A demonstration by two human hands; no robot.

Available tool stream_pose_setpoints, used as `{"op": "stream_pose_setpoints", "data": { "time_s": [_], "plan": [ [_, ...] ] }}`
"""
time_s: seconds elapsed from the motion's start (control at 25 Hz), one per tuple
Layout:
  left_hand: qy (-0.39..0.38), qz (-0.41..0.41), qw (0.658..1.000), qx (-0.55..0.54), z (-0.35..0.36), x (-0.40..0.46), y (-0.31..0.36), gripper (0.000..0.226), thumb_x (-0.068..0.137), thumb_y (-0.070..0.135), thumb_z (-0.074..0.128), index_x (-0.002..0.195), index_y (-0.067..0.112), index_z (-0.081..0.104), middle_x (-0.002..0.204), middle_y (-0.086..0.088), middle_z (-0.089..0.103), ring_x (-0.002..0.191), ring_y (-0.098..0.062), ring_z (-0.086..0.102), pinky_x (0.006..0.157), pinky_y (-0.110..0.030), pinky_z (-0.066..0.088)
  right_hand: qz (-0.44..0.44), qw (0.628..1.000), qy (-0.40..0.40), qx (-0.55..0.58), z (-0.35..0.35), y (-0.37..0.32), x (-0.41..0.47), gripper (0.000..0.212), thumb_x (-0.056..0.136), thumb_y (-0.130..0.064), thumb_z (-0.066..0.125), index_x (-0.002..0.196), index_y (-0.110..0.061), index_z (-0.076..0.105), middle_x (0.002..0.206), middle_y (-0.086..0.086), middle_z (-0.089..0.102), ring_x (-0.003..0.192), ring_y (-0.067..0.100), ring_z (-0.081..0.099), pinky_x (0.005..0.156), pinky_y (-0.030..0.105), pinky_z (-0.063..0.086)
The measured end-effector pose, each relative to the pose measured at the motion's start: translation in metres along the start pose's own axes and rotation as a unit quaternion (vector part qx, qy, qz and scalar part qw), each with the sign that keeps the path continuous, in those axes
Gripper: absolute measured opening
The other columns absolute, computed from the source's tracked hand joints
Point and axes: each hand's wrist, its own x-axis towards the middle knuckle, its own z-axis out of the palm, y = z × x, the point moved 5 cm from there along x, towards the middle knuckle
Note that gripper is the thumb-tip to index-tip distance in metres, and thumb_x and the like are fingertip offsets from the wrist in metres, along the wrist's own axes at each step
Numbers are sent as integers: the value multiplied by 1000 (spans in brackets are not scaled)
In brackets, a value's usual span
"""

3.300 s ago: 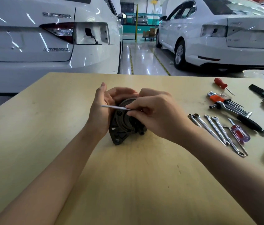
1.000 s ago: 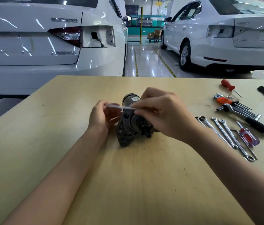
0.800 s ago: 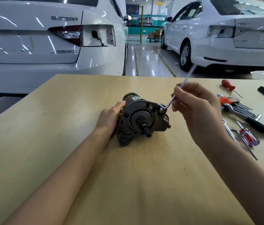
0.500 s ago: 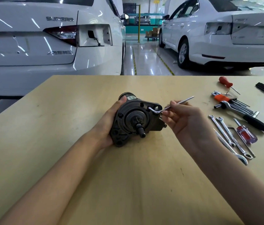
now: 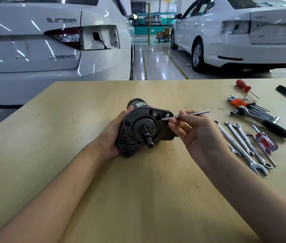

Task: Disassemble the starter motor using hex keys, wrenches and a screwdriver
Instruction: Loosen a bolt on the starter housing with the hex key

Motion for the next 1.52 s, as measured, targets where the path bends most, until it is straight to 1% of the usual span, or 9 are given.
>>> {"op": "stream_pose_setpoints", "data": {
  "time_s": [0.12, 0.32, 0.68, 0.92, 1.12, 1.2, 1.28, 1.44, 1.52],
  "plan": [
    [-2, -3, 1000, 11, 0, 0, 0, 51, 84, 55, 51, 106, 16, 74, 112, -10, 70, 100, -21, 67, 85, -34, 57, -13, 1000, -2, 1, 1, 0, -2, 17, 88, 9, 53, 80, -7, 50, 65, 6, 60, 61, 23, 69, 58, 25, 56],
    [-8, -4, 1000, 14, 2, -1, 1, 48, 84, 54, 50, 100, 18, 77, 102, -7, 73, 91, -19, 70, 70, -30, 57, -39, 999, 0, -20, 1, 0, -5, 14, 87, 8, 56, 84, -5, 51, 64, 7, 61, 62, 24, 69, 60, 27, 56],
    [-16, -3, 1000, 12, 6, -1, 1, 45, 85, 52, 47, 95, 20, 77, 97, -9, 73, 83, -21, 70, 65, -38, 58, -52, 998, 20, -35, -1, 1, -7, 13, 87, 7, 59, 84, -3, 52, 60, 7, 62, 57, 22, 67, 58, 26, 56],
    [-41, 9, 999, 25, 16, -3, 4, 44, 88, 45, 40, 79, 24, 77, 78, -3, 73, 63, -17, 68, 54, -36, 56, -60, 998, 18, -26, -2, 1, -6, 15, 86, 8, 59, 82, -4, 51, 62, 7, 61, 58, 22, 68, 59, 26, 56],
    [-41, 8, 999, 29, 13, -1, 2, 46, 92, 46, 38, 83, 24, 77, 82, -5, 73, 67, -19, 68, 55, -37, 57, -115, 988, -13, -100, 5, -9, -7, 9, 89, 2, 60, 94, -5, 57, 68, 8, 61, 59, 17, 67, 62, 23, 55],
    [-31, 8, 999, 33, 12, 0, 2, 47, 95, 46, 36, 83, 25, 76, 83, -6, 73, 68, -20, 68, 55, -38, 57, -192, 955, -34, -223, 17, -19, -7, 22, 90, 2, 60, 109, -7, 57, 68, 5, 60, 58, 13, 65, 60, 23, 54],
    [-14, 7, 999, 37, 11, 0, 2, 47, 95, 46, 37, 82, 24, 76, 85, -7, 73, 69, -21, 69, 54, -38, 57, -281, 891, -60, -350, 35, -27, -7, 33, 88, 2, 62, 119, -9, 58, 68, -2, 57, 55, 9, 60, 59, 23, 53],
    [11, 11, 999, 44, 9, -2, 2, 48, 94, 48, 40, 78, 20, 76, 84, -11, 72, 71, -24, 70, 54, -38, 57, -403, 650, -211, -609, 76, -22, -12, 29, 89, -6, 63, 117, -11, 68, 79, -4, 53, 67, 6, 52, 66, 18, 41],
    [14, 17, 999, 43, 10, -3, 2, 48, 94, 47, 40, 76, 19, 75, 81, -11, 71, 71, -25, 69, 55, -39, 57, -399, 536, -299, -681, 82, -10, -16, 26, 92, -10, 59, 113, -17, 71, 85, 2, 53, 73, 15, 52, 65, 27, 43]
  ]
}}
